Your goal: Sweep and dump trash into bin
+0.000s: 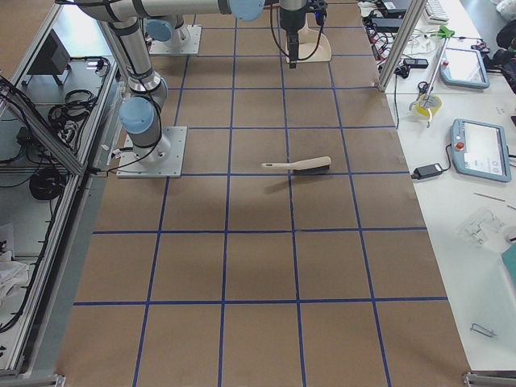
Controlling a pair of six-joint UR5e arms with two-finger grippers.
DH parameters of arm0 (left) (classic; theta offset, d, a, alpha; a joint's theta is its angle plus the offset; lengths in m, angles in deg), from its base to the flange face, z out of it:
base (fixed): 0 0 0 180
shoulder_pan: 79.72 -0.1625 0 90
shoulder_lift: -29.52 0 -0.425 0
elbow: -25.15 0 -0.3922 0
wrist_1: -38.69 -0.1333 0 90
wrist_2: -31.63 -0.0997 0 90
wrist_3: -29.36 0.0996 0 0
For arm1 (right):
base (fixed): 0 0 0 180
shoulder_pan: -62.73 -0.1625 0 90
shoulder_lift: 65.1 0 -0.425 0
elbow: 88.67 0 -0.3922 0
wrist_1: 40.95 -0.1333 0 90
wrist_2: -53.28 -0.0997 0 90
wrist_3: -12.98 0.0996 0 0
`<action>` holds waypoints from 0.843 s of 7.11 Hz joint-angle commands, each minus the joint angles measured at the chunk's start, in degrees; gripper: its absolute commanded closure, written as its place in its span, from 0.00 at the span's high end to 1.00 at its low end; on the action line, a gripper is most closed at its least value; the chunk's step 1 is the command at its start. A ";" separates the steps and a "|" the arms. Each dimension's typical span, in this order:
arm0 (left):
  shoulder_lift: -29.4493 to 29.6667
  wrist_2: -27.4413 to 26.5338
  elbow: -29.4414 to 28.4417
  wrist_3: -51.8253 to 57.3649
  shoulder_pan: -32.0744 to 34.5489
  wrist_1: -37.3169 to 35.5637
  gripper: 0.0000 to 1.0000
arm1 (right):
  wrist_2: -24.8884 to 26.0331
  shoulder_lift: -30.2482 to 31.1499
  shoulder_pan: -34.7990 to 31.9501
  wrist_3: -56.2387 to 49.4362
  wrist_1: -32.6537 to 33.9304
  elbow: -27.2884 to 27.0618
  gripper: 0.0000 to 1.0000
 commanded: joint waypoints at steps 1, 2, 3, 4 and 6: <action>1.58 0.28 1.25 -0.56 -0.04 -0.86 1.00 | -0.06 0.01 -0.09 0.03 0.00 -0.06 1.00; 0.11 0.72 2.13 -0.57 0.04 -0.60 1.00 | -0.24 0.01 -0.09 0.03 0.61 -0.06 1.00; -0.25 -0.06 2.66 0.04 0.04 -1.04 1.00 | 0.46 0.01 0.00 0.03 0.01 0.02 1.00; -0.60 0.02 2.49 -0.47 -0.13 -1.30 1.00 | 0.64 0.44 0.00 -0.06 -0.09 -0.06 1.00; 0.37 0.72 3.01 -2.05 -0.04 -1.83 1.00 | 0.11 0.45 0.00 -0.06 0.18 -0.06 1.00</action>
